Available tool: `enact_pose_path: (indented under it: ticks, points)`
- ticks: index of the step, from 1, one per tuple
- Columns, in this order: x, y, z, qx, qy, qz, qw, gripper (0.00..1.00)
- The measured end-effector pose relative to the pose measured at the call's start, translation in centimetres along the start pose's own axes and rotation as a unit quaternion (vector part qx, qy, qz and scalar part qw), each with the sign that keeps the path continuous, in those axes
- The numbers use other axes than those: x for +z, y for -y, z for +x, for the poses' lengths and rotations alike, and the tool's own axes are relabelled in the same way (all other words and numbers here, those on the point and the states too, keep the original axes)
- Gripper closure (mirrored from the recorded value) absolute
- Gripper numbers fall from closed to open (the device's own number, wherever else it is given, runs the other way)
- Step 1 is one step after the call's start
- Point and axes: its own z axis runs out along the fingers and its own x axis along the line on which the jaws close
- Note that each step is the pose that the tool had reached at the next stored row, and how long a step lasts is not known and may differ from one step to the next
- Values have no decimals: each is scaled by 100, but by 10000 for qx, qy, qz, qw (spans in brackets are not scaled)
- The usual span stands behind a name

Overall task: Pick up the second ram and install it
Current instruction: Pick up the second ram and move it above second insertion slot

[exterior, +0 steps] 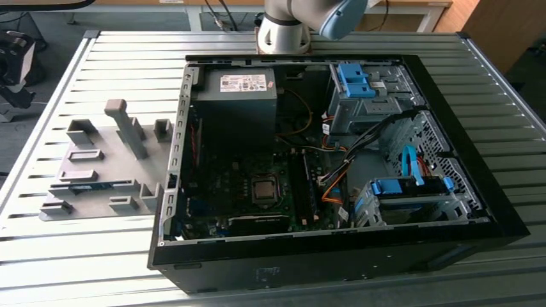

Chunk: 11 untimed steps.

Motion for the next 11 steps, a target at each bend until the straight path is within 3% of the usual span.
enact_pose_path:
  ticks: [11]
  points:
    - [1, 1, 4, -108, -5, -2, 9999, 89]
